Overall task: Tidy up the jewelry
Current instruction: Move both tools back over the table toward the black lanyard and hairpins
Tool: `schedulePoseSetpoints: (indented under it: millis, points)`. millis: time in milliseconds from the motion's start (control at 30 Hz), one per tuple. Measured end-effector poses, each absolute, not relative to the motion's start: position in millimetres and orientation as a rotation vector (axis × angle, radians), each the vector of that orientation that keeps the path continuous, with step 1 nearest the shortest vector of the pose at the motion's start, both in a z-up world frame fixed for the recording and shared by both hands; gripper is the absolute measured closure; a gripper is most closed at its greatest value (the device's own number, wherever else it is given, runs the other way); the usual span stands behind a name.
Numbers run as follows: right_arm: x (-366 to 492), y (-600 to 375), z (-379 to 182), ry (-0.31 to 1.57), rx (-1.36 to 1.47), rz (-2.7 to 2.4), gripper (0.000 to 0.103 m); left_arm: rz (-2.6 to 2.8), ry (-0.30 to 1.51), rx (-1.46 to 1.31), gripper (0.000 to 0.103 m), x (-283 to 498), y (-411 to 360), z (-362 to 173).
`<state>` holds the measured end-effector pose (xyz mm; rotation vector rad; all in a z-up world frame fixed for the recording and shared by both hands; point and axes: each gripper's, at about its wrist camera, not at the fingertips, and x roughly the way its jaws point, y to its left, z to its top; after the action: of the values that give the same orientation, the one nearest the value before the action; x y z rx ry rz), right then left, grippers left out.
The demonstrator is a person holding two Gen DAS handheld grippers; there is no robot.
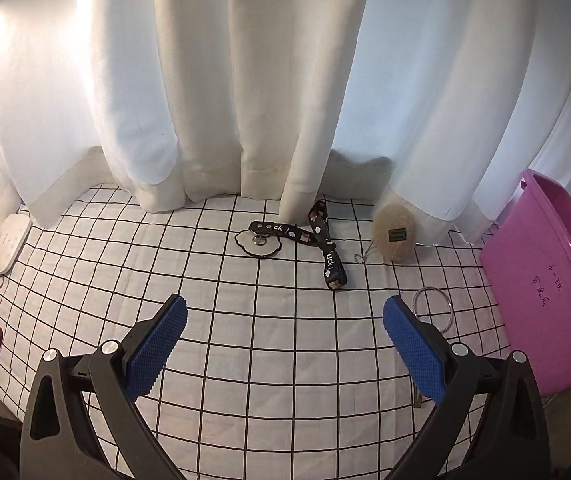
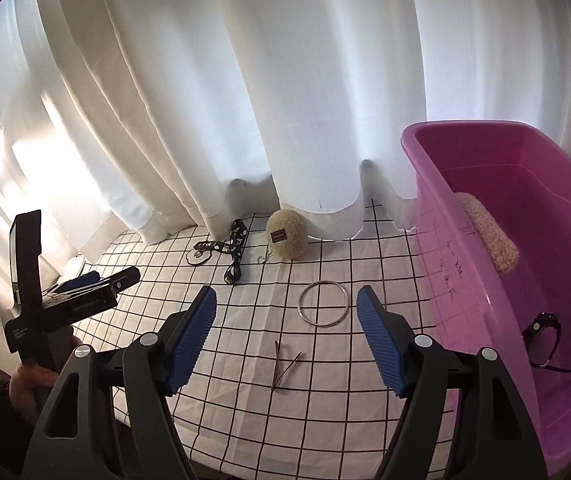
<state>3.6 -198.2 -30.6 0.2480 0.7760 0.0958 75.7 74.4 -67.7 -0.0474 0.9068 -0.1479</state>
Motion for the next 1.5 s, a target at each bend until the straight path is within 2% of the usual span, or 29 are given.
schedulePoseSetpoints:
  millis: [367, 533, 933, 1500]
  points:
    - [76.3, -187.6, -137.8, 0.998, 0.277, 0.036, 0.033, -0.183, 0.976, -0.021, 0.006, 131.2, 50.0, -135.2]
    - [90.2, -194.2, -167.7, 1.048, 0.298, 0.002, 0.033, -0.197, 1.0, 0.012, 0.006, 155.1, 36.2, -155.5]
    - [55.7, -157.9, -186.3, 1.104, 0.32, 0.019, 0.033, -0.206, 1.002, 0.06, 0.006, 175.5, 22.3, -178.1]
    - [41.6, -124.2, -206.2, 1.091, 0.12, -0.119, 0.033, -0.224, 1.03, 0.111, 0.006, 203.2, 0.9, -215.2]
